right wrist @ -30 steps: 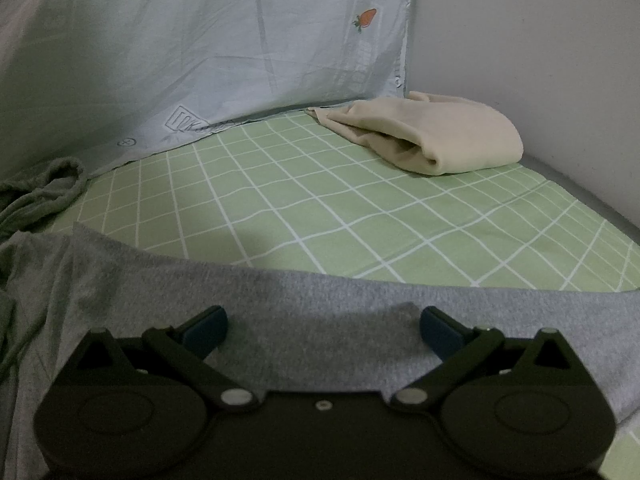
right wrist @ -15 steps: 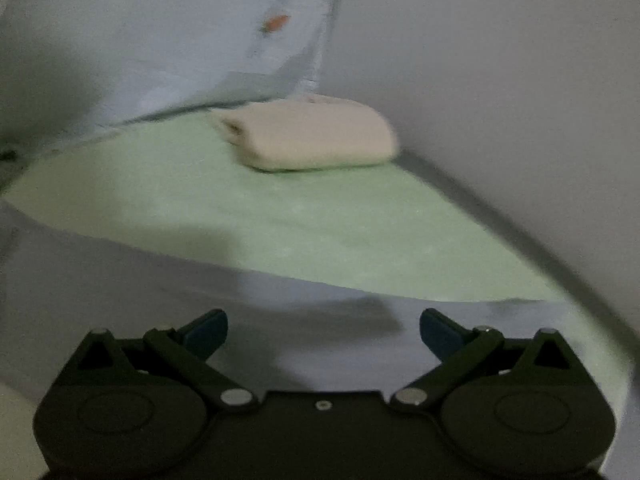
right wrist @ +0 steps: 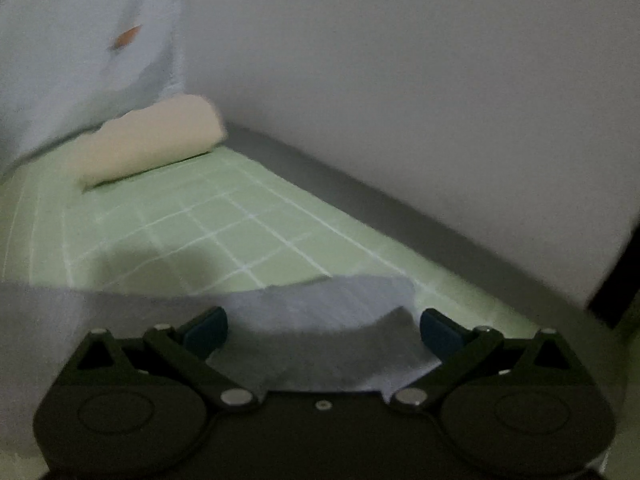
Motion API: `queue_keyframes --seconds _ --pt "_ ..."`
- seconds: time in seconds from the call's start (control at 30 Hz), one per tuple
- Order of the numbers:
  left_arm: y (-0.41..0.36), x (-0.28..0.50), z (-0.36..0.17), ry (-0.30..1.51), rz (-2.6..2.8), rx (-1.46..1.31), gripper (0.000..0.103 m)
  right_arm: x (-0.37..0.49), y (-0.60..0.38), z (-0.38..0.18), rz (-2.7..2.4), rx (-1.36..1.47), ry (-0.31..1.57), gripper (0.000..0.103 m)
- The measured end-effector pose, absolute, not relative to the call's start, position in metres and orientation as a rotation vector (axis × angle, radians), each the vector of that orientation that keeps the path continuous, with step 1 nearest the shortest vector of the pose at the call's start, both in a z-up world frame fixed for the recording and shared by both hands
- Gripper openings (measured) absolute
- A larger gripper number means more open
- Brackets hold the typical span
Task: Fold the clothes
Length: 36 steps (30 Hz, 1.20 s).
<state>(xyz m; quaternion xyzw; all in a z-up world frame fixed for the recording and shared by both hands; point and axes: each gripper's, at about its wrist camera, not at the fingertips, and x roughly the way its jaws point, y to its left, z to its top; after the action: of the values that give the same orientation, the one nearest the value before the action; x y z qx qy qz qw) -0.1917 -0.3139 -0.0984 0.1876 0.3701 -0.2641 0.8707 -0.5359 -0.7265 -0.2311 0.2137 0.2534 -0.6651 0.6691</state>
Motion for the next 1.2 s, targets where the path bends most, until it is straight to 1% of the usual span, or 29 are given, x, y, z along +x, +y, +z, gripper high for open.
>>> queue_keyframes --seconds 0.2,0.23,0.27,0.3,0.37,0.4,0.47,0.53,0.57,0.63,0.7,0.83,0.93,1.2 --pt "-0.307 -0.185 -0.096 0.793 -0.515 0.337 0.089 -0.537 -0.721 -0.234 -1.522 0.549 0.541 0.103" --pt "-0.306 -0.183 -0.096 0.797 -0.513 0.330 0.089 -0.535 -0.719 -0.232 -1.516 0.561 0.537 0.101" --pt "-0.305 -0.181 -0.096 0.803 -0.513 0.322 0.089 -0.531 -0.717 -0.231 -1.512 0.558 0.542 0.093" --pt "-0.303 -0.180 -0.096 0.810 -0.513 0.315 0.089 -0.528 -0.714 -0.230 -1.514 0.560 0.537 0.087" --pt "-0.299 -0.175 -0.097 0.819 -0.513 0.306 0.089 -0.522 -0.706 -0.226 -1.517 0.564 0.527 0.054" --pt "-0.297 -0.173 -0.098 0.822 -0.514 0.303 0.089 -0.519 -0.700 -0.224 -1.512 0.586 0.508 0.048" --pt "-0.295 -0.167 -0.098 0.824 -0.527 0.310 0.089 -0.515 -0.689 -0.220 -1.488 0.649 0.455 0.031" --pt "-0.294 -0.161 -0.098 0.820 -0.520 0.331 0.089 -0.517 -0.679 -0.220 -1.458 0.824 0.334 0.024" --pt "-0.295 -0.157 -0.098 0.822 -0.514 0.339 0.089 -0.517 -0.674 -0.220 -1.440 0.911 0.272 0.018" --pt "-0.296 -0.149 -0.098 0.829 -0.515 0.331 0.089 -0.518 -0.664 -0.224 -1.380 1.115 0.124 0.014" --pt "-0.295 -0.141 -0.097 0.833 -0.525 0.313 0.089 -0.512 -0.655 -0.235 -1.294 1.300 -0.003 0.012" --pt "-0.289 -0.130 -0.093 0.823 -0.536 0.289 0.089 -0.475 -0.638 -0.255 -1.080 1.593 -0.195 0.011" --pt "-0.281 -0.118 -0.090 0.820 -0.531 0.262 0.089 -0.433 -0.634 -0.256 -0.911 1.689 -0.261 0.011" --pt "-0.265 -0.087 -0.084 0.802 -0.498 0.215 0.089 -0.290 -0.630 -0.205 -0.560 1.608 -0.114 0.011"
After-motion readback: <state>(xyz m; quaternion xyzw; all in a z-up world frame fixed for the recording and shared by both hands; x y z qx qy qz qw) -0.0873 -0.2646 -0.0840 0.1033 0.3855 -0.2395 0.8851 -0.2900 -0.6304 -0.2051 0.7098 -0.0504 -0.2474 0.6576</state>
